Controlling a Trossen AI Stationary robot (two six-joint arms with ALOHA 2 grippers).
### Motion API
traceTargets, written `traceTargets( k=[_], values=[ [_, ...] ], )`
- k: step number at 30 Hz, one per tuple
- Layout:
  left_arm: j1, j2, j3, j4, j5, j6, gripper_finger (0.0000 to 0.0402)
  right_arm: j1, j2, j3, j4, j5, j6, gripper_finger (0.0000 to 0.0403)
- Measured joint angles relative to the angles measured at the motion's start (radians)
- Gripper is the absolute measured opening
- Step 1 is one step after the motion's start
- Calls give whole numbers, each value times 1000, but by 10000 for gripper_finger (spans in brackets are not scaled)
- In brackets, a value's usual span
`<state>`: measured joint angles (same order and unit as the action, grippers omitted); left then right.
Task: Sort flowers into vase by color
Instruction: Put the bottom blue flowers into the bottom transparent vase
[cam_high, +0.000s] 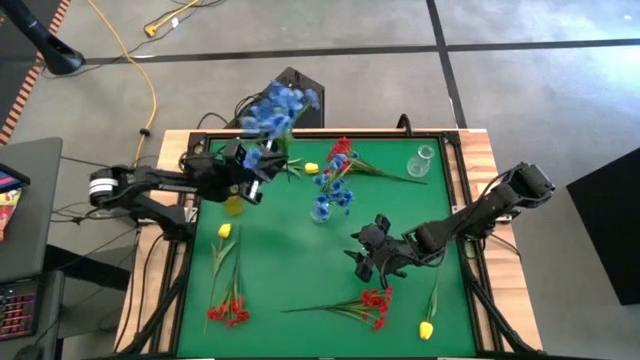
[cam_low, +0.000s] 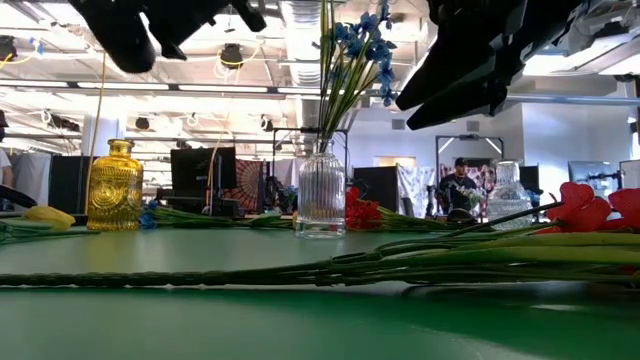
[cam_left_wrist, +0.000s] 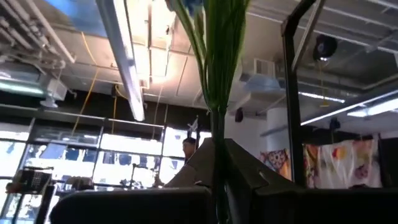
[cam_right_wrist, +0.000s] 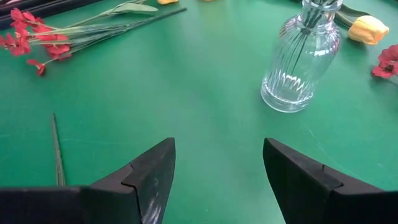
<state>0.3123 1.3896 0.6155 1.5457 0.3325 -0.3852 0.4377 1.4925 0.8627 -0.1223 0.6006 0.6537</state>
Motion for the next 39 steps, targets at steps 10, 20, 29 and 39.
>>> traceTargets(
  k=[10, 20, 29, 39],
  values=[
    [17, 122, 4, 19, -51, -3, 0, 0, 0, 0, -1, 0, -8, 270],
    [17, 220, 4, 17, -53, 3, 0, -1, 0, 0, -1, 0, -10, 270],
    [44, 153, -18, 19, 156, -71, 0, 6, 0, 0, 48, -3, -8, 270],
    [-30, -48, -155, 15, 341, -3, 0, 82, 0, 87, 343, -93, -214, 270]
  ],
)
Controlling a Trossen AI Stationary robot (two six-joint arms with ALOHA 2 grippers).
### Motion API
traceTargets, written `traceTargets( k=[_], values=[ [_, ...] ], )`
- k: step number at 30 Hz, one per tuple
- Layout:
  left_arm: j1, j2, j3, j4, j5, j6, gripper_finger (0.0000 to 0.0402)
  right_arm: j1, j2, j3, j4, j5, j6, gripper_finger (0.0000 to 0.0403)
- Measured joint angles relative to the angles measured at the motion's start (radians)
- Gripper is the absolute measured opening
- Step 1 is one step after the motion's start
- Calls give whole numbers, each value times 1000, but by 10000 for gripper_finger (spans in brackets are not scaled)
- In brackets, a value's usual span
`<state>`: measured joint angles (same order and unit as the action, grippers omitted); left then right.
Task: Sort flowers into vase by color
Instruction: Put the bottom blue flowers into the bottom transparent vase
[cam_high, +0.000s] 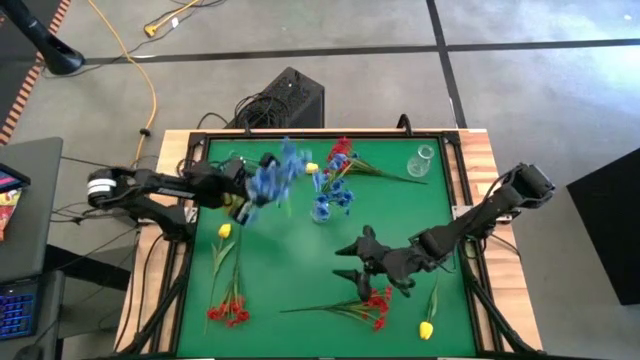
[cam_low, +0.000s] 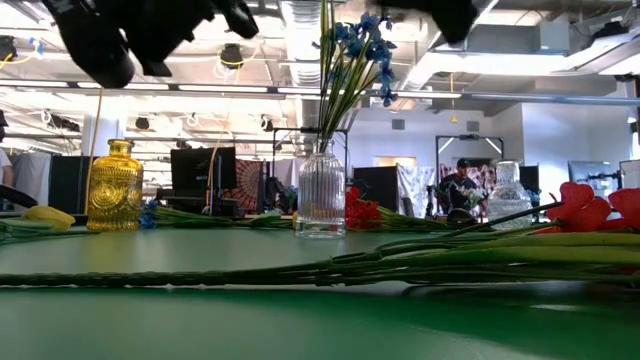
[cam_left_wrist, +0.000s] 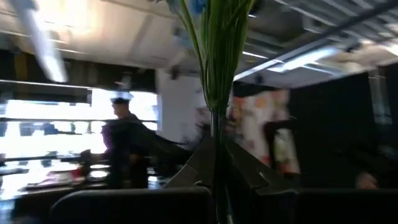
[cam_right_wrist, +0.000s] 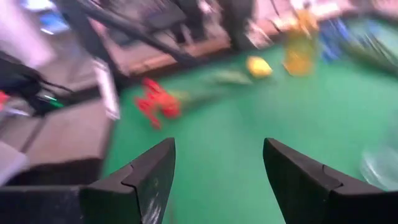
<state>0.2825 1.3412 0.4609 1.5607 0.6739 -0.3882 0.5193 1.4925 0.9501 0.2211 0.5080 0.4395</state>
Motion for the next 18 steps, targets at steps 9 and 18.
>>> traceTargets(
  k=[9, 18],
  values=[
    [-132, -9, -6, -38, -24, 52, 0, 38, 0, 200, 57, -13, -273, 270],
    [-172, -9, -6, -89, -130, 74, 0, -19, 0, 320, 49, 127, -542, 270]
  ],
)
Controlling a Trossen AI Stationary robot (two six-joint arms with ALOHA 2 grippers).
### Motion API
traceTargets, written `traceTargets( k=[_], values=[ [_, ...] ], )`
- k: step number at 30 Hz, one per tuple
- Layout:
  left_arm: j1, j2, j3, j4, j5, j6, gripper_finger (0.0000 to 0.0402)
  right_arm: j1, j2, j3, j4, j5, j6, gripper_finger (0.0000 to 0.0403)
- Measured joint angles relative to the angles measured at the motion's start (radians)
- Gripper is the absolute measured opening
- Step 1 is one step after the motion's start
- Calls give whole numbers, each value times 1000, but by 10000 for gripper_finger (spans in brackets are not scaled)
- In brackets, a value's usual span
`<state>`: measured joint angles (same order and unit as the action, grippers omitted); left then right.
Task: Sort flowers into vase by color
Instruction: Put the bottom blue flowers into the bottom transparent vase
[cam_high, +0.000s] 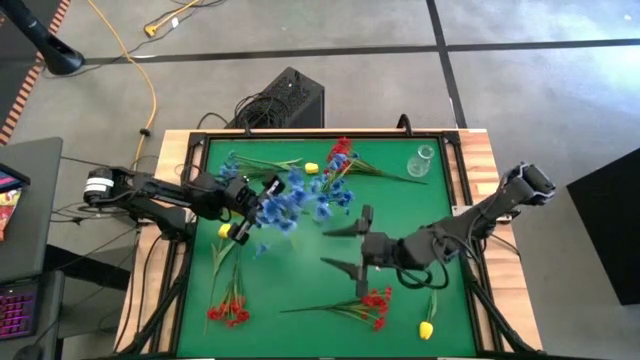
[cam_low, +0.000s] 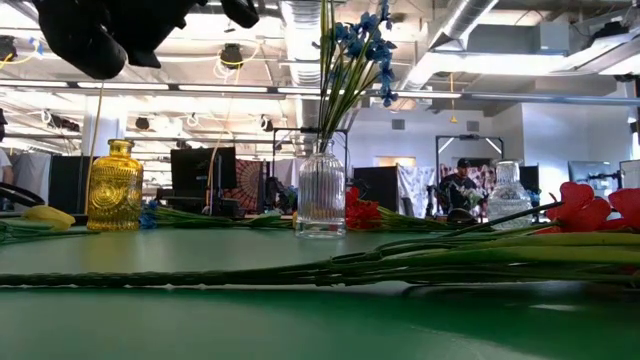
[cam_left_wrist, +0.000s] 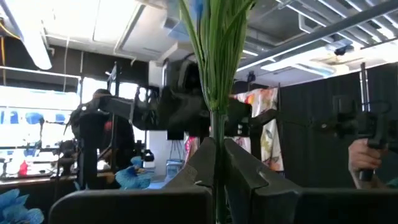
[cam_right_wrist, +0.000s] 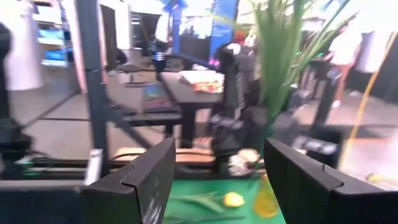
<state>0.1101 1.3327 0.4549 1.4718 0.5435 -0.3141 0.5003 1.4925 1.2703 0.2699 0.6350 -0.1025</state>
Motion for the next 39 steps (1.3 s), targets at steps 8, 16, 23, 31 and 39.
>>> traceTargets(
  k=[8, 16, 23, 31, 39],
  values=[
    [0, 0, 0, -2, -72, 0, 0, -145, 0, 70, -104, -7, -24, 270],
    [2, 0, 0, -16, -166, 58, 0, -248, 0, 71, -128, -152, 27, 270],
    [3, 0, 27, -77, -193, 93, 0, -316, 0, 71, -160, -211, 76, 270],
    [36, 0, 30, -61, -238, 96, 0, -320, 0, 71, -165, -274, 70, 270],
    [66, 0, 30, -70, -243, 85, 0, -382, 1, 71, -150, -279, 52, 270]
  ],
)
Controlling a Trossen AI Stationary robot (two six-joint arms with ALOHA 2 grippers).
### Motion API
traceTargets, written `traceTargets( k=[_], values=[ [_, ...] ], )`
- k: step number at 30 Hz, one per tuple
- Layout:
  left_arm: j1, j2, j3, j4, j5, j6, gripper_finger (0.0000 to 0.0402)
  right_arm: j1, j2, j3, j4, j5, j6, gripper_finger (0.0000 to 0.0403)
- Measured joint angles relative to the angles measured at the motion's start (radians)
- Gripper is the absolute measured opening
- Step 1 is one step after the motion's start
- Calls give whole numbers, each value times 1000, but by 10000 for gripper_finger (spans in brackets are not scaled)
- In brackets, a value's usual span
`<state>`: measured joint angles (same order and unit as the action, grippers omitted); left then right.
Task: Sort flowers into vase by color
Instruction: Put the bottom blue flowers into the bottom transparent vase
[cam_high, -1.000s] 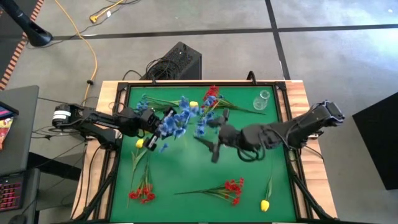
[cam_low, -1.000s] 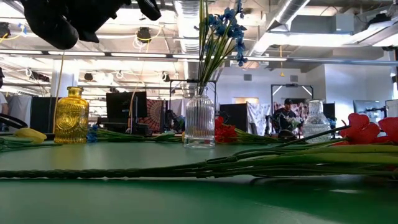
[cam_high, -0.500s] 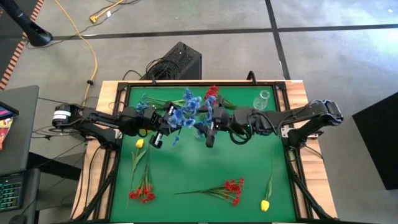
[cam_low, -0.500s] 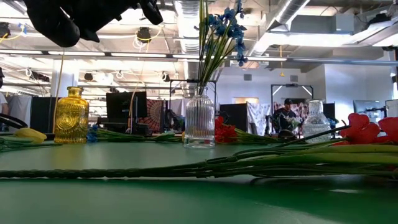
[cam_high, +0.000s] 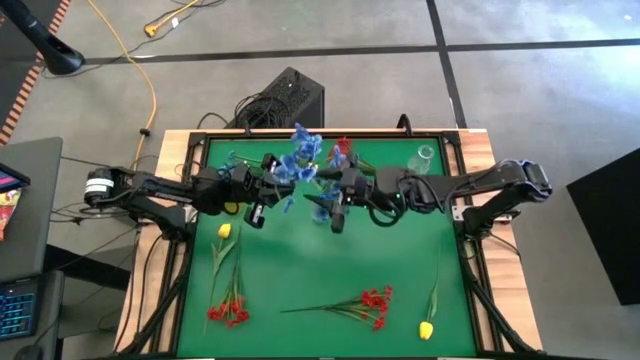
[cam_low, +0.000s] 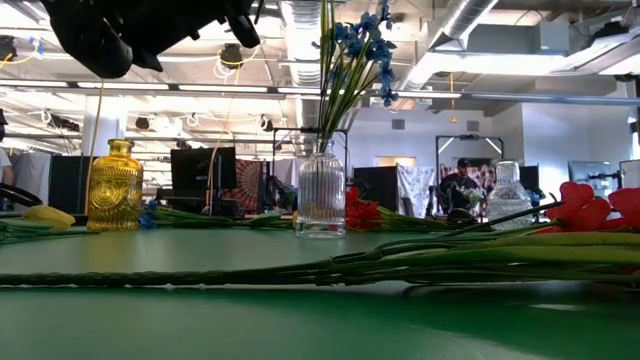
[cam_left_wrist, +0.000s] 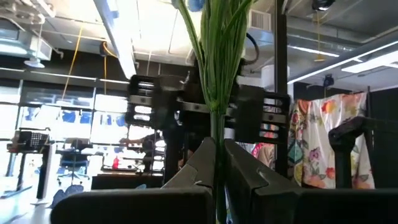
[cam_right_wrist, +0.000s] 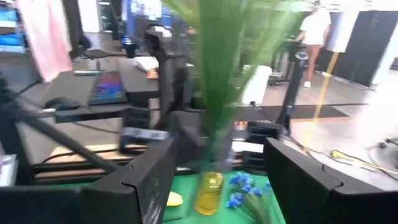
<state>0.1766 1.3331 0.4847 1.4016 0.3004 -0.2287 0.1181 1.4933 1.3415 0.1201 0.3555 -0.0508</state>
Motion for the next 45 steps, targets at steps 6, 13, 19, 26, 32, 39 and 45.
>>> traceTargets(
  k=[6, 13, 19, 26, 32, 39, 45],
  values=[
    [14, 0, 0, -28, -23, 4, 0, -60, 0, 0, 35, -124, 17, 270],
    [36, 0, 1, -60, -40, 5, 0, -87, 0, 0, 42, -174, 17, 270],
    [41, 0, 1, -91, -51, 7, 0, -105, 0, 0, 73, -178, 16, 270],
    [41, 0, 1, -114, -64, 11, 0, -121, 0, 0, 128, -223, 17, 264],
    [40, 0, 1, -131, -71, 12, 0, -121, 1, 0, 131, -224, 17, 209],
    [40, 0, 1, -134, -51, 11, 1, -114, 0, 0, 120, -223, 17, 81],
    [40, -1, 1, -129, -17, 14, 38, -97, 1, 0, 119, -223, 16, 32]
  ],
)
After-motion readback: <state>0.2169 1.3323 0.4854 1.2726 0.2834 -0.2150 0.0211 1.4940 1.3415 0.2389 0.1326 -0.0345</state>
